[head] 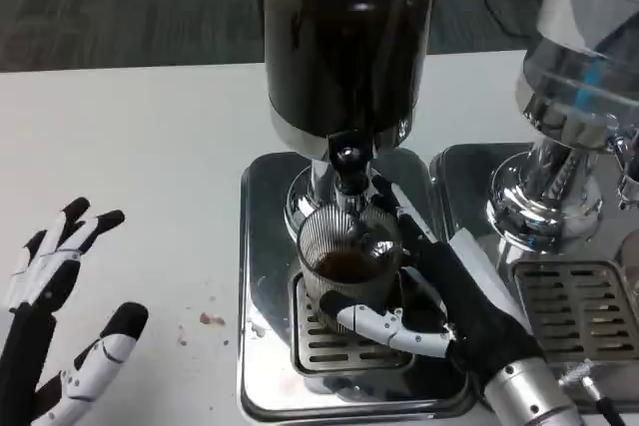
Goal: Grasp the cup under the faucet to collect the drink, then remove the cup.
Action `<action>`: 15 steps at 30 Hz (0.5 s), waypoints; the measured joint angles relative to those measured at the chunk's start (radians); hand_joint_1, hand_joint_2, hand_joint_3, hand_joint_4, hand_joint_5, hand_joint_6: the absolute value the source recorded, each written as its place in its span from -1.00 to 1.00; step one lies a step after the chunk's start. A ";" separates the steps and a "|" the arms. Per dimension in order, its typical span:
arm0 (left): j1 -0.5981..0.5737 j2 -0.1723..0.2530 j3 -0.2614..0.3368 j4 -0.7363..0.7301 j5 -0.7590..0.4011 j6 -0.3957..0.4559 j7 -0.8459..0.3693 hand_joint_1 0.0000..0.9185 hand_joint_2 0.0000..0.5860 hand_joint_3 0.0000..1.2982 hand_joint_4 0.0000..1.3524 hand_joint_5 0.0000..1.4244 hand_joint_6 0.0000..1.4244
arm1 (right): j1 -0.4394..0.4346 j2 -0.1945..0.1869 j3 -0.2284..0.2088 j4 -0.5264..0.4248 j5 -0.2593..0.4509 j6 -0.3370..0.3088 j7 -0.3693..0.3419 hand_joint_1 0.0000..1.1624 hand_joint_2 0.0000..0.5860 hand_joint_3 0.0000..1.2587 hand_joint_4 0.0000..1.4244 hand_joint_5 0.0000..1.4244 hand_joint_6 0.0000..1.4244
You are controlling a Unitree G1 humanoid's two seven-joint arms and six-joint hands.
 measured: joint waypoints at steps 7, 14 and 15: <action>0.015 -0.001 0.000 -0.013 0.000 0.008 0.000 -1.00 -0.22 -0.68 -1.00 -0.85 -1.00 | -0.003 0.025 -0.011 0.037 0.021 -0.032 -0.015 0.38 -0.53 -0.96 -0.77 -0.56 -0.38; 0.028 -0.002 0.002 -0.025 -0.001 0.015 0.000 -1.00 -0.22 -0.66 -1.00 -0.85 -1.00 | -0.013 0.033 -0.012 0.067 0.020 -0.057 -0.036 0.42 -0.54 -0.86 -0.70 -0.47 -0.27; 0.030 -0.002 0.003 -0.028 -0.002 0.016 0.000 -1.00 -0.22 -0.66 -1.00 -0.85 -1.00 | -0.016 0.036 -0.013 0.070 0.020 -0.057 -0.040 0.42 -0.54 -0.84 -0.69 -0.45 -0.26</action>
